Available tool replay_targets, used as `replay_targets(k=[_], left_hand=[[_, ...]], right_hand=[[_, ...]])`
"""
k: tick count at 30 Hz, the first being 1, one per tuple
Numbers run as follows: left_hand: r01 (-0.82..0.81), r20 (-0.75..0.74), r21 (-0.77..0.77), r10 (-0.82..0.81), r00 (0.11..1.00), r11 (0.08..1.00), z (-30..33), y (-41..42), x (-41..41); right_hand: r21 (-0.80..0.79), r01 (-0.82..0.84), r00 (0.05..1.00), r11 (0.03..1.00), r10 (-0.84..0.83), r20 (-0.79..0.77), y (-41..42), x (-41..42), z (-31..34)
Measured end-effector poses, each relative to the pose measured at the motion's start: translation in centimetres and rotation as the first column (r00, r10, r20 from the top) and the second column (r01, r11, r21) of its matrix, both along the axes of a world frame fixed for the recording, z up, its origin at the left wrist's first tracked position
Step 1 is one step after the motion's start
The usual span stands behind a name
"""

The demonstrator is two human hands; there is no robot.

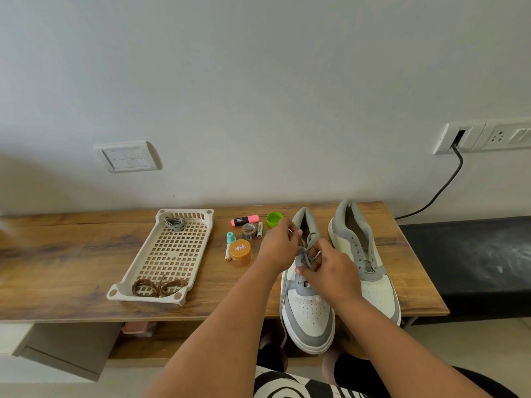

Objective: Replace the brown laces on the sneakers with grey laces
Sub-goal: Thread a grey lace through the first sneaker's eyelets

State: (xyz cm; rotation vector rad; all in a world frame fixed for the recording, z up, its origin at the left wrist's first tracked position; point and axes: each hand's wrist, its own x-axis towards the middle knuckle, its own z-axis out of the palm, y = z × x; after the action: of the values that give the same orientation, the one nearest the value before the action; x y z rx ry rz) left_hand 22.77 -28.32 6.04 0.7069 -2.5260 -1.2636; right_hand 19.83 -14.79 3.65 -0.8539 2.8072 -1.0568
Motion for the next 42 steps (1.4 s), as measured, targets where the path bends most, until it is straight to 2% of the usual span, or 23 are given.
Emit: replay_targets(k=[5,8,11,14,19,25,35,38,42], left_hand=[[-0.04,-0.051,-0.043,0.038,0.998,0.998,0.1,0.0,0.1],[-0.078,-0.001,-0.039,0.078,0.997,0.996,0.4,-0.4,0.1],[-0.078,0.103,0.098,0.067,0.992,0.992,0.0,-1.0,0.4],[-0.059,0.134,0.198,0.033,0.99,0.978,-0.4,-0.8,0.7],[-0.063,0.136,0.137,0.045,0.99,0.989,-0.2,-0.5,0.1],[-0.081,0.155,0.071,0.069,0.986,0.994,-0.2,-0.1,0.1],[-0.045,0.062,0.011,0.044,0.997,0.999,-0.2,0.0,0.1],[-0.003,0.118,-0.004,0.004,0.993,1.0,-0.1,-0.5,0.1],[0.118,0.296,0.142,-0.155,0.942,0.983,0.9,-2.3,1.2]], right_hand=[[0.005,0.01,1.0,1.0,-0.01,0.009,0.2,0.1,0.0],[-0.019,0.003,1.0,1.0,-0.003,0.008,0.2,0.3,0.1],[-0.044,-0.033,0.996,0.998,0.037,0.077,0.5,0.0,0.6],[-0.065,-0.085,0.98,0.994,0.095,0.173,1.0,-1.3,1.4],[-0.006,-0.189,0.94,0.982,0.182,0.287,1.9,-2.3,1.8],[-0.009,-0.215,0.949,0.977,0.211,0.236,1.4,-1.9,1.4],[0.038,-0.266,0.941,0.963,0.251,0.227,1.4,-1.6,1.6],[0.063,-0.277,0.941,0.959,0.257,0.22,1.3,-1.5,1.7],[0.061,-0.247,0.944,0.967,0.226,0.241,1.6,-1.9,2.8]])
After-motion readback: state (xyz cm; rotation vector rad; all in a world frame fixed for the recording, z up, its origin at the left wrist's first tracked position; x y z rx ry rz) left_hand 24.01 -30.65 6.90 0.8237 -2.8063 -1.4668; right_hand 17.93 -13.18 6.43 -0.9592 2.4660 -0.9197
